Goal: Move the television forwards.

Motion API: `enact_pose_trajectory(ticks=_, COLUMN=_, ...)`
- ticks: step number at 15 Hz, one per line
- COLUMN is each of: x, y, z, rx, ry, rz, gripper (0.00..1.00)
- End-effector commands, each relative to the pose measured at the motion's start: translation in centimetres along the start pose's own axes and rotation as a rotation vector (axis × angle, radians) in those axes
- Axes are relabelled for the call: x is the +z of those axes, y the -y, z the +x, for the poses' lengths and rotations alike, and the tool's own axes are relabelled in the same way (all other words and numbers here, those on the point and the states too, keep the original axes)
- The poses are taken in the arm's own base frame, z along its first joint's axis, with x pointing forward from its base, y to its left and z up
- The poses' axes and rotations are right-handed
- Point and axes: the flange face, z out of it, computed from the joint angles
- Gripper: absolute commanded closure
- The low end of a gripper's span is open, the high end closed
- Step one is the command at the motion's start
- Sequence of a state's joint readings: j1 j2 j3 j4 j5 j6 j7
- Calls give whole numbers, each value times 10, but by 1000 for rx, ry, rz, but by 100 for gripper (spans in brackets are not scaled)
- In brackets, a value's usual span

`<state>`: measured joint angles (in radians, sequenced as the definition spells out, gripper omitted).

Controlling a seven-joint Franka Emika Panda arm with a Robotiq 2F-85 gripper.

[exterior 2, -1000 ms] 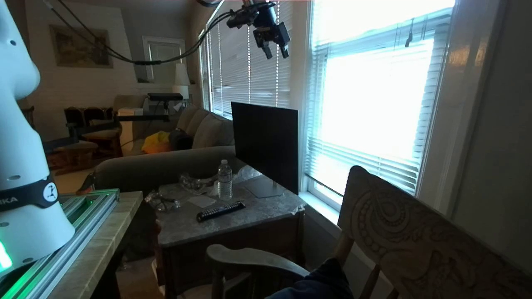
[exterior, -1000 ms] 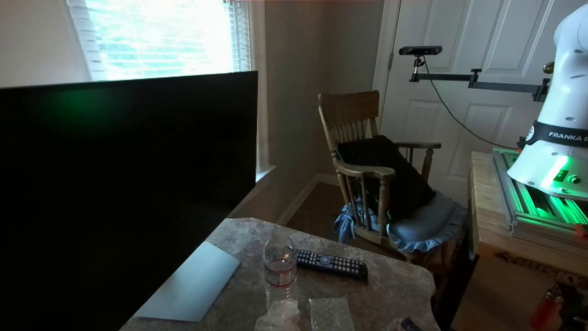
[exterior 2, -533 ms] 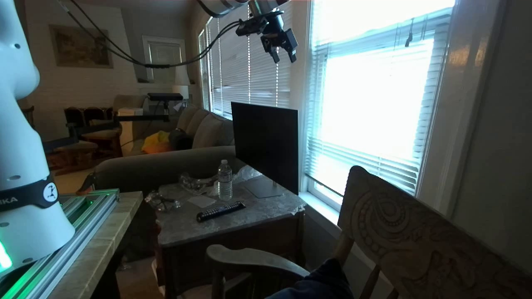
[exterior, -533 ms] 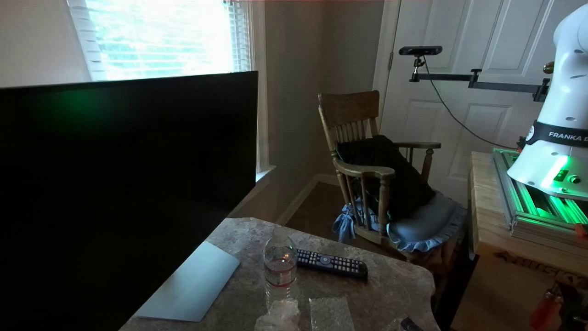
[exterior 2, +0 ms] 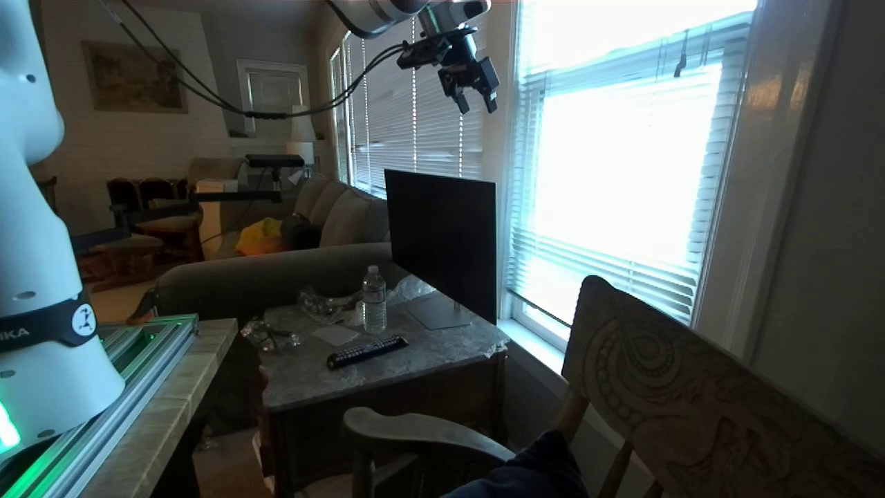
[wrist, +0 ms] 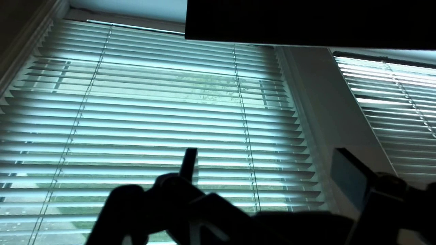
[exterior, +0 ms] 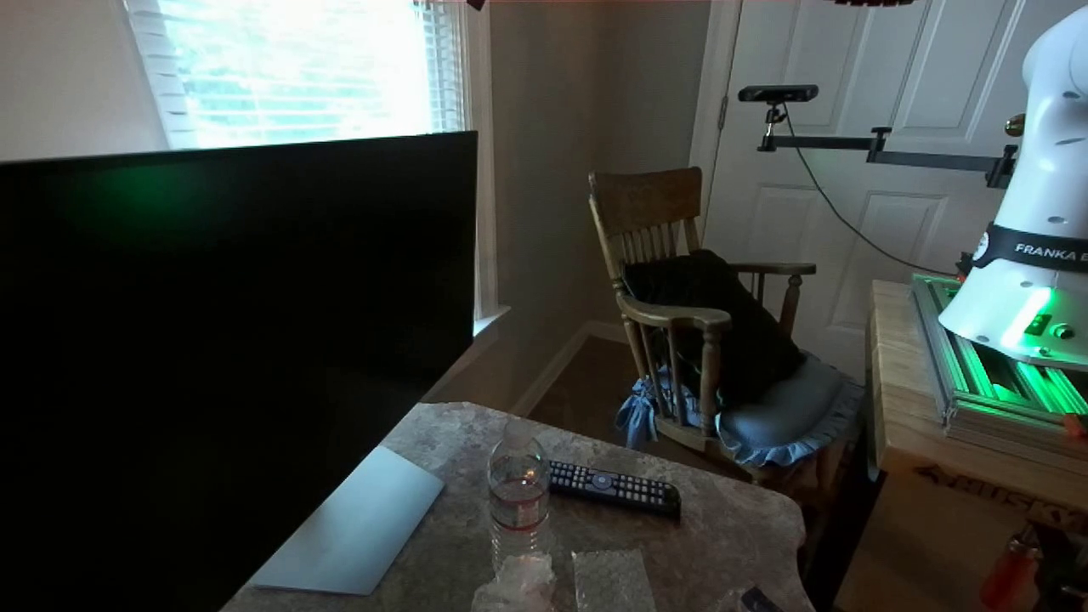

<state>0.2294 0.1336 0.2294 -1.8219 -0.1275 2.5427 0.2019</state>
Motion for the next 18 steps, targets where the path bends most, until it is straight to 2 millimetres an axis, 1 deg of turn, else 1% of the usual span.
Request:
enact_pose_trajectory(ticks=1, x=14, y=14, z=7, rx=-14, ry=22, rz=-34, gripper=0)
enact_pose_trajectory(ticks=3, x=21, y=19, z=6, rx=-18, ry=30, rz=-42, gripper=0)
enact_pose_trajectory(ticks=4, x=25, y=21, z=6, rx=-18, ry=21, rz=-49, gripper=12)
enact_pose_trajectory(ticks=5, x=29, y=23, z=6, rx=-21, ry=23, rz=-52, gripper=26)
enact_pose_trajectory(ticks=10, x=48, y=29, z=6, rx=-30, ry=38, rz=-71, gripper=62)
enact_pose_trajectory(ticks=11, x=52, y=28, z=7, rx=-29, ry=39, rz=-75, gripper=70)
enact_pose_trajectory(ticks=15, x=70, y=24, z=4, rx=-23, ry=73, rz=-105, gripper=97)
enact_pose_trajectory(ticks=16, x=73, y=23, z=4, rx=-18, ry=83, rz=-112, gripper=100)
enact_pose_trajectory(ticks=18, x=79, y=22, z=3, rx=-15, ry=94, rz=-120, gripper=100)
